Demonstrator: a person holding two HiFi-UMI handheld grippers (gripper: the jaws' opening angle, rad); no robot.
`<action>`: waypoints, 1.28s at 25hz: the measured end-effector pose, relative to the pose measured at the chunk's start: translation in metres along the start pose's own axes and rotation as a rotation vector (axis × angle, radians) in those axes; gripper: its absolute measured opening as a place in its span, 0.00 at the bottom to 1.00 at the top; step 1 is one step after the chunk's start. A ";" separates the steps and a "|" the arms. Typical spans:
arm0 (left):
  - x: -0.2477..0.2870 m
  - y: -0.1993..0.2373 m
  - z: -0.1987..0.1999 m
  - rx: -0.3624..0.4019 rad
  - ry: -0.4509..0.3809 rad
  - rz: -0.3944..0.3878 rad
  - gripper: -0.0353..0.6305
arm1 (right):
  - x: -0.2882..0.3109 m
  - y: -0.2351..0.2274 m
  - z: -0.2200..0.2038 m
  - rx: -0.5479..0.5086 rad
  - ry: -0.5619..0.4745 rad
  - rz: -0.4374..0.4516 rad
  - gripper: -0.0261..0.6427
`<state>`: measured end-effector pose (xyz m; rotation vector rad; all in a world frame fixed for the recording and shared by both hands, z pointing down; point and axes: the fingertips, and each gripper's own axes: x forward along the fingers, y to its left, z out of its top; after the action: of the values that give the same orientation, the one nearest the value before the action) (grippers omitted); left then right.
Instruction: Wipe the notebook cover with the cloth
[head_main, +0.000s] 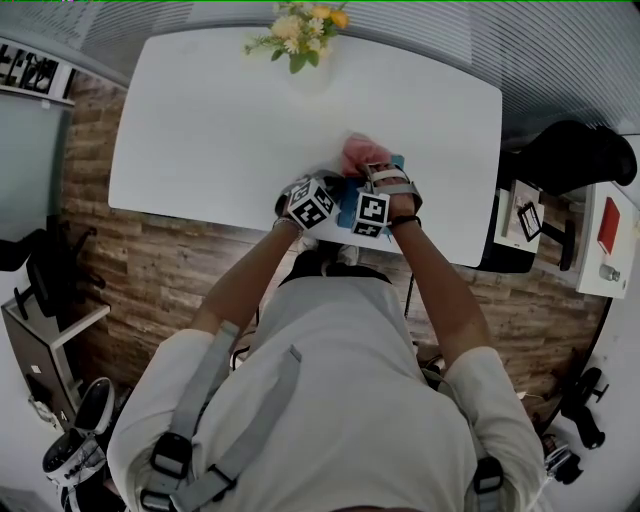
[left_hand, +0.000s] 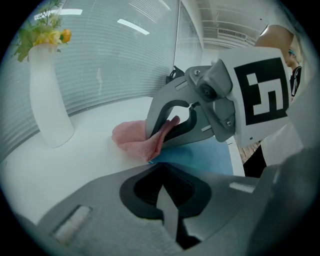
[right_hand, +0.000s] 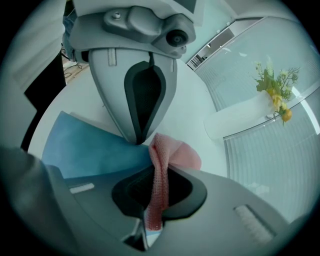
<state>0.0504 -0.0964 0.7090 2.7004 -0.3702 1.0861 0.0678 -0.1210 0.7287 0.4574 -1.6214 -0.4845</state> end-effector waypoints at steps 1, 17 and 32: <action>0.000 0.000 0.000 0.000 0.000 -0.001 0.05 | -0.001 0.001 0.000 -0.002 0.000 -0.001 0.05; 0.001 0.000 0.000 -0.002 0.002 -0.001 0.05 | -0.013 0.015 0.001 -0.034 -0.004 -0.005 0.05; 0.000 0.000 -0.001 -0.004 0.004 0.000 0.05 | -0.024 0.030 0.004 -0.047 -0.021 -0.005 0.05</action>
<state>0.0499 -0.0956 0.7098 2.6942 -0.3713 1.0893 0.0655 -0.0829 0.7257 0.4229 -1.6260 -0.5313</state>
